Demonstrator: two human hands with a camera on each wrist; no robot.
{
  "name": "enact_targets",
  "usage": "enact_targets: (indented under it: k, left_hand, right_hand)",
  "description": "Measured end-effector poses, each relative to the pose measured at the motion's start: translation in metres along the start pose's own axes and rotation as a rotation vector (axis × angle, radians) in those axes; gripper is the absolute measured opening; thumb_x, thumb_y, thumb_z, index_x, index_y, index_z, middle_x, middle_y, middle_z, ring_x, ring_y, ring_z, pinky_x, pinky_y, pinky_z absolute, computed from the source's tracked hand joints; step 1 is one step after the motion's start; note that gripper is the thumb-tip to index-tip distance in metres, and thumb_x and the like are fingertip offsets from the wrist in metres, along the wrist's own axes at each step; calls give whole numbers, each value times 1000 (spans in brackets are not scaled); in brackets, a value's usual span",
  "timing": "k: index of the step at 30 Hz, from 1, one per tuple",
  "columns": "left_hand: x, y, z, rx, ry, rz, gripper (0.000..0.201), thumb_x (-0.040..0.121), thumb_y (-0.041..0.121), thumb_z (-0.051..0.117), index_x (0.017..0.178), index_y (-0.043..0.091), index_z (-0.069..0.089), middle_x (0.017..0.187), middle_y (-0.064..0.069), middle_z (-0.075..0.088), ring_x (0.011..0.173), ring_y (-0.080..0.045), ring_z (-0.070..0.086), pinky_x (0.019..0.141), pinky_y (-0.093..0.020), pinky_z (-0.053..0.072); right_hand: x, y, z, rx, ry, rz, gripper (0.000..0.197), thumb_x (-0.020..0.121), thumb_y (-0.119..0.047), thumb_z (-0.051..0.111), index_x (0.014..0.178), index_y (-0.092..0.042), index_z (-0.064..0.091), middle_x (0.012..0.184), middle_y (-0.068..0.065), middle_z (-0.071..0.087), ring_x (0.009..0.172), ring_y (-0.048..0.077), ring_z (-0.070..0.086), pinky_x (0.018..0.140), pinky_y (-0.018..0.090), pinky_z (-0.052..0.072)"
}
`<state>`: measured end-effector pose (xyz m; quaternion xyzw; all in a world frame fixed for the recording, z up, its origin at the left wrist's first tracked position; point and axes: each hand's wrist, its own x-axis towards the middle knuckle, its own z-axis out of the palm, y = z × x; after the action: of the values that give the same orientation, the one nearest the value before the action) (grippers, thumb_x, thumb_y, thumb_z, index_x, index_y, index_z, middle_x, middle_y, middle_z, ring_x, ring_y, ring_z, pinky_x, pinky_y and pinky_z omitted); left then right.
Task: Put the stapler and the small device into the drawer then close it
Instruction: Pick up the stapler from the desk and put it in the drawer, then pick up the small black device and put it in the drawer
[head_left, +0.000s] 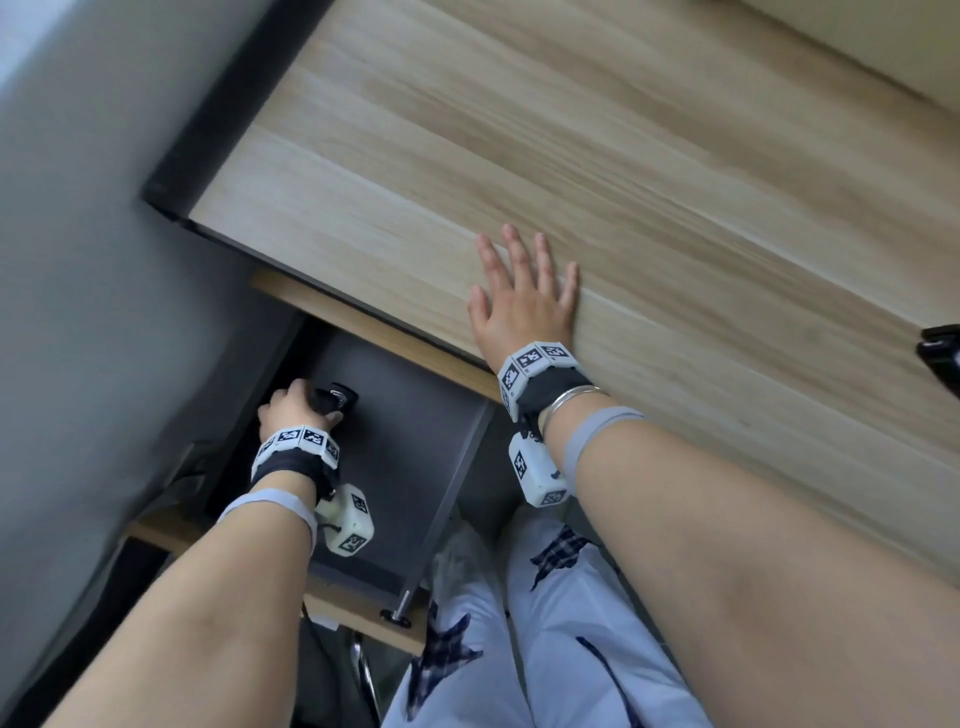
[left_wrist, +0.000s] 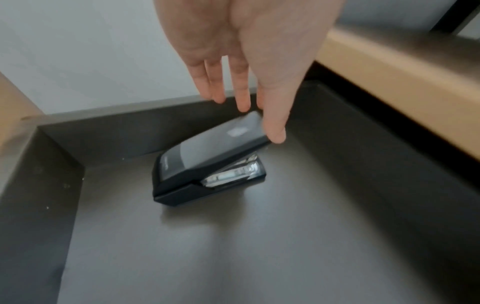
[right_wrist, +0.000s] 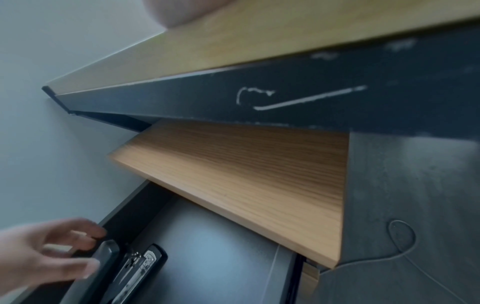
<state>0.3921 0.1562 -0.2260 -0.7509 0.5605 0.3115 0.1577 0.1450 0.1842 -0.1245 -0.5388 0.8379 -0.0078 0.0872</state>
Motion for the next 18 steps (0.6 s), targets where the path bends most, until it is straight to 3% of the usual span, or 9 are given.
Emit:
enact_targets:
  k: [3, 7, 12, 18]
  left_hand:
    - [-21, 11, -22, -78, 19, 69, 39, 82, 24, 64, 118, 12, 59, 121, -15, 64, 117, -36, 55, 98, -40, 47]
    - [-56, 38, -61, -147, 91, 134, 20, 87, 20, 58, 103, 10, 66, 109, -12, 69, 107, -31, 61, 87, -34, 48]
    - [-91, 85, -112, -178, 159, 260, 22, 86, 20, 56, 100, 8, 67, 108, -13, 69, 105, -30, 62, 84, -31, 46]
    - [-121, 161, -142, -163, 165, 416, 22, 86, 19, 56, 100, 7, 67, 108, -13, 70, 103, -30, 62, 84, -31, 47]
  right_hand:
    - [0, 0, -6, 5, -56, -4, 59, 94, -44, 29, 151, -41, 13, 163, -12, 8, 152, 20, 5, 119, 56, 2]
    - [1, 3, -14, 24, -146, -32, 58, 97, -44, 28, 151, -41, 9, 163, -13, 2, 152, 20, -1, 119, 54, 0]
    - [3, 21, -42, 127, -267, -53, 58, 97, -36, 35, 152, -35, 16, 163, -8, 10, 151, 21, 3, 121, 50, 3]
    - [8, 80, -89, 188, -282, 77, 52, 96, -28, 36, 148, -28, 29, 159, -1, 26, 149, 25, 14, 120, 48, 8]
